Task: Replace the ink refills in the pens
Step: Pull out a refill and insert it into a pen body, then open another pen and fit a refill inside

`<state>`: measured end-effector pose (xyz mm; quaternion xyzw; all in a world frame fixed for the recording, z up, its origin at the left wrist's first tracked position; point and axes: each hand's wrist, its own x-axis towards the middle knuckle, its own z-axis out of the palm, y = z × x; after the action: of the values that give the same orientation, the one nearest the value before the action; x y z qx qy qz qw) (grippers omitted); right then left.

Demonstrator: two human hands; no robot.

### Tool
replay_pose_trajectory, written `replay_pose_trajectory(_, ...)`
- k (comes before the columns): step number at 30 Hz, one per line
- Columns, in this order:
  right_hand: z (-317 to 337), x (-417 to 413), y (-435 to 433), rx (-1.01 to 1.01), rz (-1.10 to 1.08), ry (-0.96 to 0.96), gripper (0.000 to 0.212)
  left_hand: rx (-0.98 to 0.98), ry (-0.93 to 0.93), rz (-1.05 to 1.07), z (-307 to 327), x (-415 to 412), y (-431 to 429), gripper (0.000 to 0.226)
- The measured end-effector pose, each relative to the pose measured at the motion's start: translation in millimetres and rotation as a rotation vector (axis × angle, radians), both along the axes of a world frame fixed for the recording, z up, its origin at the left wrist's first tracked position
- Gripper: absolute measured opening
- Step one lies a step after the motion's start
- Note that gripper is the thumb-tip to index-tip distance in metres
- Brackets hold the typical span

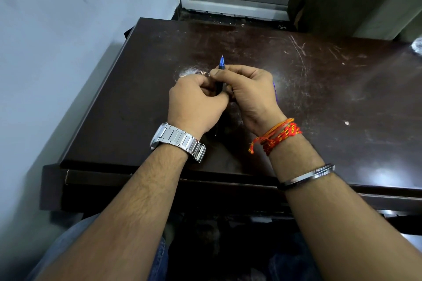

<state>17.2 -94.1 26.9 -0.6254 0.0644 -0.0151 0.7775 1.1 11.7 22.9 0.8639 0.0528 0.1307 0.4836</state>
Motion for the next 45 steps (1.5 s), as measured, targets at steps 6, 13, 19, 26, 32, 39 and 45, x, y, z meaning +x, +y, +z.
replay_pose_trajectory(6,-1.1,-1.9,0.5,0.007,-0.012,-0.018,0.006,0.072,-0.010,-0.042,0.4,0.4,1.1,0.011)
replay_pose_trajectory(13,1.2,5.0,-9.9,-0.138,-0.044,-0.023,0.019,0.034,-0.001,0.000,-0.5,2.7,3.5,0.009)
replay_pose_trajectory(19,-3.4,18.7,-44.7,-0.323,-0.273,0.053,0.027,-0.031,0.048,0.043,0.1,3.3,3.5,0.011)
replay_pose_trajectory(26,-7.9,17.2,-53.7,-0.781,-0.269,0.087,0.014,-0.037,0.036,0.049,-1.0,3.2,3.6,0.009)
replay_pose_trajectory(32,-14.9,10.0,-26.2,-0.928,-0.082,-0.011,0.018,-0.016,-0.003,0.131,1.1,7.9,14.0,0.026)
replay_pose_trajectory(39,-21.8,2.0,-0.5,-1.010,0.040,-0.107,0.017,0.013,0.001,0.155,-0.9,9.2,15.8,0.028)
replay_pose_trajectory(45,-20.9,2.5,-5.3,-1.030,-0.025,-0.039,0.013,0.011,0.026,0.117,-2.1,9.5,15.1,0.022)
